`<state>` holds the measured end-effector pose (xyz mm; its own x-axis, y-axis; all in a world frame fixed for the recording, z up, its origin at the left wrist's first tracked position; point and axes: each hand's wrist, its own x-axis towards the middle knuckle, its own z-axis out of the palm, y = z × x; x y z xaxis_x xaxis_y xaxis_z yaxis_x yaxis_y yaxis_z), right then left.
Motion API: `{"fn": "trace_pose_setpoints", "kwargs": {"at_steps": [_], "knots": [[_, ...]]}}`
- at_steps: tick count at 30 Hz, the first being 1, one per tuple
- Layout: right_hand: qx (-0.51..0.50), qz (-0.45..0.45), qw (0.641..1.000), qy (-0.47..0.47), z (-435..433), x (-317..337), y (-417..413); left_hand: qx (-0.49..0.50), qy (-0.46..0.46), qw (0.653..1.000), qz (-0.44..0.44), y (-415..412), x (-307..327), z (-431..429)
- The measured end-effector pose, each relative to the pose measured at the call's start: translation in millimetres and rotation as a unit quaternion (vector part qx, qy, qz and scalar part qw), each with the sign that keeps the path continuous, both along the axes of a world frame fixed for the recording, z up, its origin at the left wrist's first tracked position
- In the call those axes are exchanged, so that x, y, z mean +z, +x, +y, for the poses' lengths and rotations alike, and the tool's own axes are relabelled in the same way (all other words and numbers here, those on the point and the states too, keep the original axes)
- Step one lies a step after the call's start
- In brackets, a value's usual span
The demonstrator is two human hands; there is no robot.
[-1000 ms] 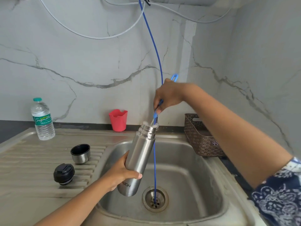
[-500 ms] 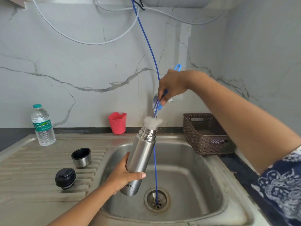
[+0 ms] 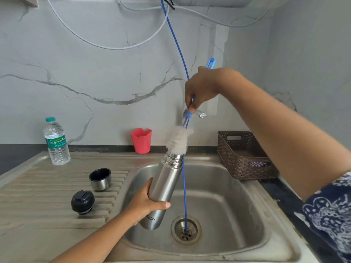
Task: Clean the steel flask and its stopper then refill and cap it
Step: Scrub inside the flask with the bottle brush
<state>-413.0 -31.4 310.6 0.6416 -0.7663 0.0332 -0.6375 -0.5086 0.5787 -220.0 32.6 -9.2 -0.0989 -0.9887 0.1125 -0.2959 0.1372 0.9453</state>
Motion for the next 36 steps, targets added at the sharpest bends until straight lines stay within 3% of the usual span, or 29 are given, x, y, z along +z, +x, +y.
{"fn": "trace_pose_setpoints", "kwargs": {"at_steps": [7, 27, 36], "knots": [[0.026, 0.025, 0.997, 0.072, -3.9, -91.0, 21.6, -0.003, 0.015, 1.000, -0.022, 1.3, -3.2, -3.2], [-0.072, -0.084, 0.992, 0.063, -4.5, 26.6, -11.0, -0.011, 0.014, 0.999, 0.035, 5.2, -6.0, -11.8], [-0.042, -0.018, 0.998, 0.047, -12.1, -15.4, 21.9, 0.006, 0.030, 0.999, 0.013, 9.6, -10.1, -9.7]]}}
